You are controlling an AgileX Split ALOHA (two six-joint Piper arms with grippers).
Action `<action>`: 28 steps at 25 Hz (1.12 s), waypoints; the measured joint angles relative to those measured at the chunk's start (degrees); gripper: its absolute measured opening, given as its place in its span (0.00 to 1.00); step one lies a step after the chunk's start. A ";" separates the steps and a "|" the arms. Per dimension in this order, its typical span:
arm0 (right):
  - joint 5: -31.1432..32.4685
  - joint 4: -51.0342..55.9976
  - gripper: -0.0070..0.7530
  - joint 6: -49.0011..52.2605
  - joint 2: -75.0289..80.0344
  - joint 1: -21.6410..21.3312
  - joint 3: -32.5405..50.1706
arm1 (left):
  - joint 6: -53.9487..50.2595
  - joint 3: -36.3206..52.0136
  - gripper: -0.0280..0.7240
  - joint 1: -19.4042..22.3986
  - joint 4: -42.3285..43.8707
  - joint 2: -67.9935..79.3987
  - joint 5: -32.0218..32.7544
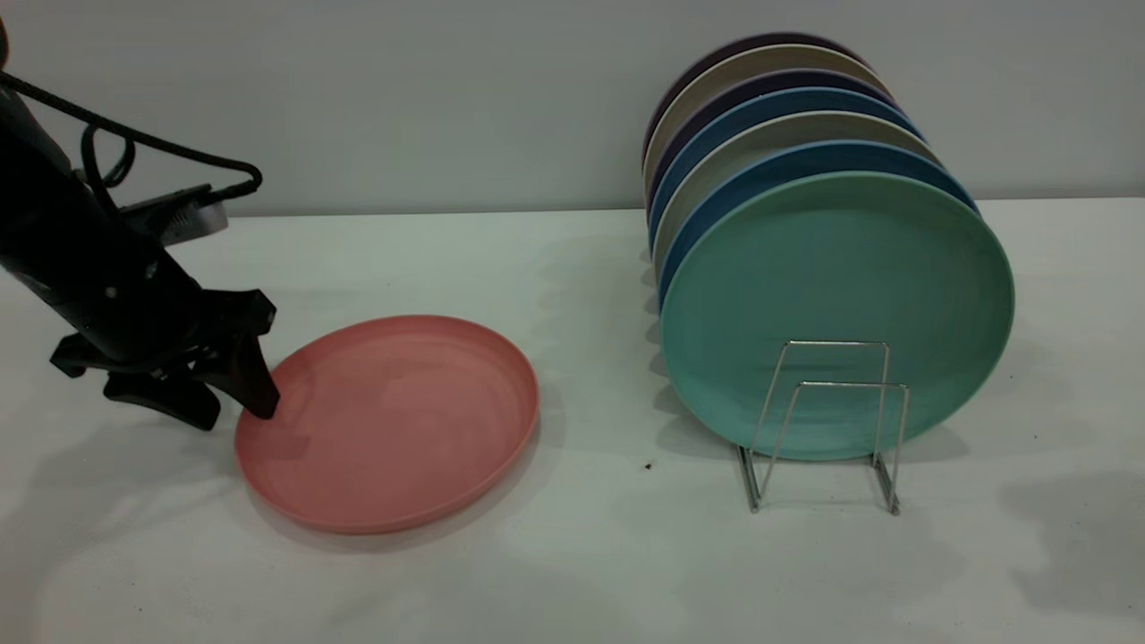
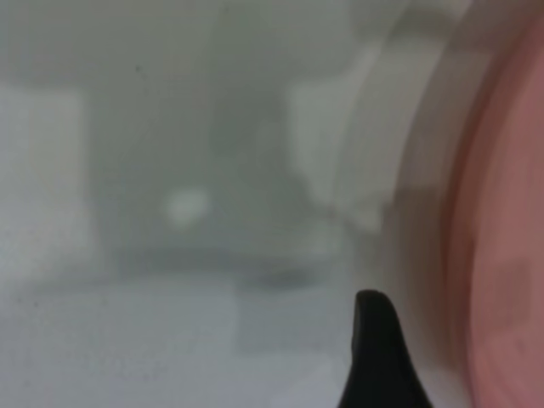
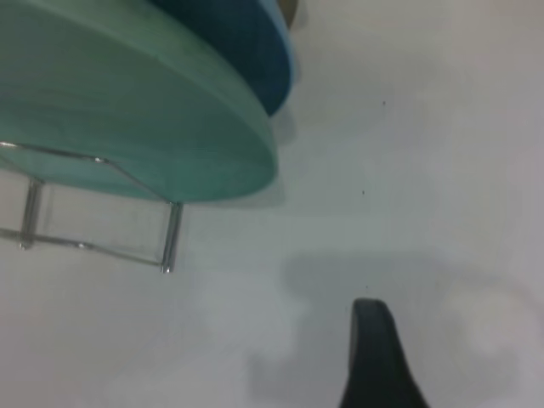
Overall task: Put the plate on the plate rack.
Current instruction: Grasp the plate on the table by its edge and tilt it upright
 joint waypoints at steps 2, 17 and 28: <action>-0.44 0.00 0.66 -0.05 0.00 0.00 0.00 | 0.04 -0.06 0.70 0.00 -0.20 0.36 -0.15; -0.78 0.25 0.62 -0.05 0.00 0.00 -0.07 | 4.08 -0.12 0.51 -1.40 -4.50 0.36 -2.09; -0.78 0.25 0.62 -0.05 0.00 0.00 -0.07 | 4.44 -0.17 0.49 -1.40 -4.79 3.41 -1.80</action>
